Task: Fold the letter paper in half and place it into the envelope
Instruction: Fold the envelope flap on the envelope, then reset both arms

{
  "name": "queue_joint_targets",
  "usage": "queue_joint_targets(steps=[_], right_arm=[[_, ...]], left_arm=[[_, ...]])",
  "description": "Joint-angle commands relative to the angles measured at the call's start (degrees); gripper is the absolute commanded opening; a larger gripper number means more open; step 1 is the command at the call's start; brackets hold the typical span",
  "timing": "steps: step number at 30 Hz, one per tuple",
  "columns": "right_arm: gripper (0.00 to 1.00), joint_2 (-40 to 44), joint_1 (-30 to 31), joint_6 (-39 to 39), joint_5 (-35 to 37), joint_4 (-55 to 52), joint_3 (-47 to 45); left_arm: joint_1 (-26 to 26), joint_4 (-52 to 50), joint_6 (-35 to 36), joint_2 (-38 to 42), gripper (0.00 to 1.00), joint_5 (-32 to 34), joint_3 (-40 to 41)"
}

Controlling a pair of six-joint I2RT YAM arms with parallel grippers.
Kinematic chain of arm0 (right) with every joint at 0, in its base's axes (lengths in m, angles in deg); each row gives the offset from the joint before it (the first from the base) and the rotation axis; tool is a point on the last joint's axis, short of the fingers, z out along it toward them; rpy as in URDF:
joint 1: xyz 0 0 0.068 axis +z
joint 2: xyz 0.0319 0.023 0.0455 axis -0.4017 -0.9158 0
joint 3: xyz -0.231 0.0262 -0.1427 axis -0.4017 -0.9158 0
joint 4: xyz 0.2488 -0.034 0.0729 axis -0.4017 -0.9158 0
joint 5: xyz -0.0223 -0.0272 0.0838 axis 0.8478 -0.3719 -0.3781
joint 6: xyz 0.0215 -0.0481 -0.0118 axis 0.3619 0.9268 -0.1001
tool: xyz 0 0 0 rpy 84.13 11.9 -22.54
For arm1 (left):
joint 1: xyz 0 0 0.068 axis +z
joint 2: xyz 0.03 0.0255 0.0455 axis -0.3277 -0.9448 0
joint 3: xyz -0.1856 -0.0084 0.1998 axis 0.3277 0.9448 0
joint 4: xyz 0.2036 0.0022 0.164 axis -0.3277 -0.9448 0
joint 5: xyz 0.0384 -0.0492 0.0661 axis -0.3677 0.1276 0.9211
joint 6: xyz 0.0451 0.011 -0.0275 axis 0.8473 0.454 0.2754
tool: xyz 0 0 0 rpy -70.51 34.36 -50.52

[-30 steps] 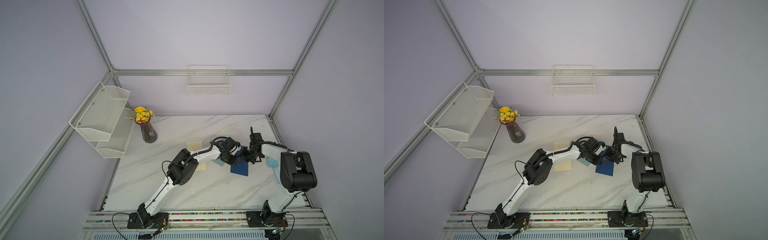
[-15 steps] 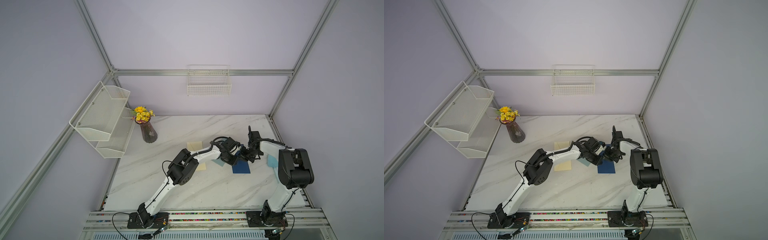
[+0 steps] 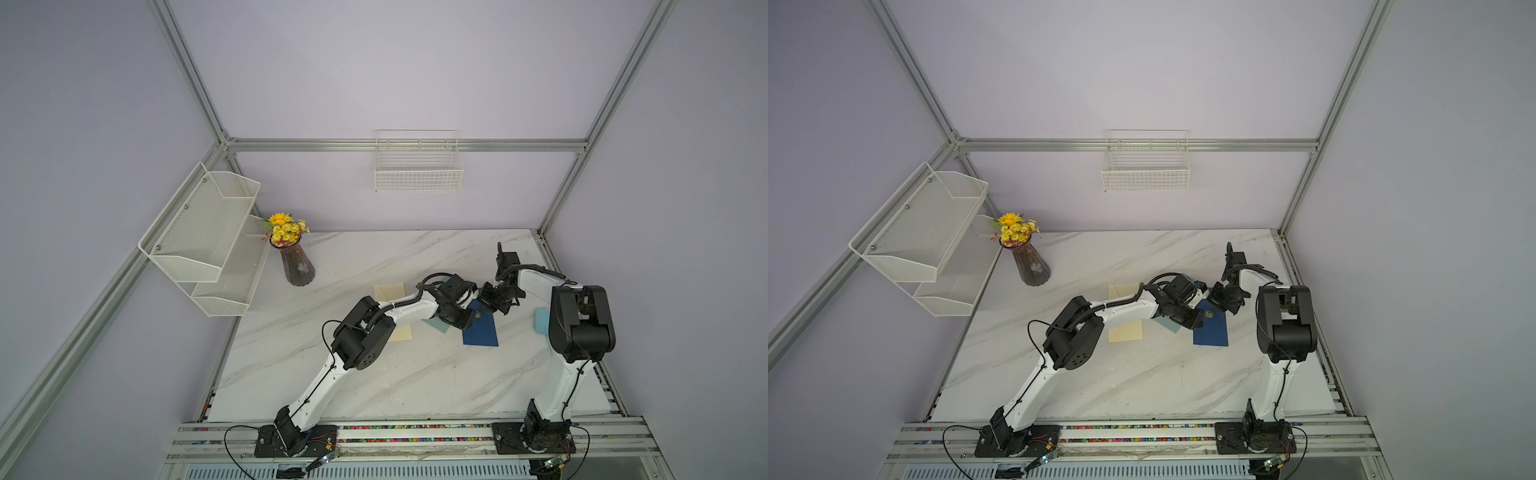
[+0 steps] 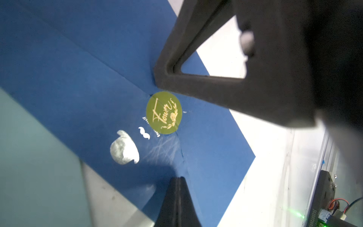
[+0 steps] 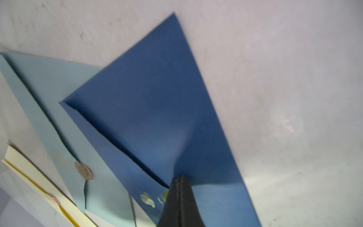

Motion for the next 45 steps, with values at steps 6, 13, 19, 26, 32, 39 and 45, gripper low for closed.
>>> queue_joint_targets(steps=[6,13,19,26,32,39,45], right_arm=[[0.0,4.6,0.2,3.8,7.5,1.0,0.9],[0.41,11.6,0.2,6.8,7.1,0.6,1.5],[0.97,16.9,0.2,10.7,4.2,3.4,-3.1],[0.97,21.3,0.2,13.8,13.5,11.8,-10.4],[0.97,25.3,0.2,15.0,23.0,30.6,-22.5],[0.97,23.3,0.2,19.3,28.4,50.8,-32.8],[0.97,22.9,0.2,24.9,26.4,66.9,-38.5]], left_arm=[[-1.3,-13.4,4.1,3.2,0.0,9.5,-8.7],[1.5,-9.1,6.2,23.2,0.57,22.6,4.9],[12.5,-4.4,6.1,44.9,1.0,26.2,31.3],[26.6,3.4,11.2,67.0,1.0,35.3,54.0],[39.0,15.6,12.3,77.5,1.0,37.9,66.9],[47.0,28.0,14.1,77.3,1.0,35.7,75.2],[52.7,40.5,14.1,71.3,1.0,31.6,79.2]])
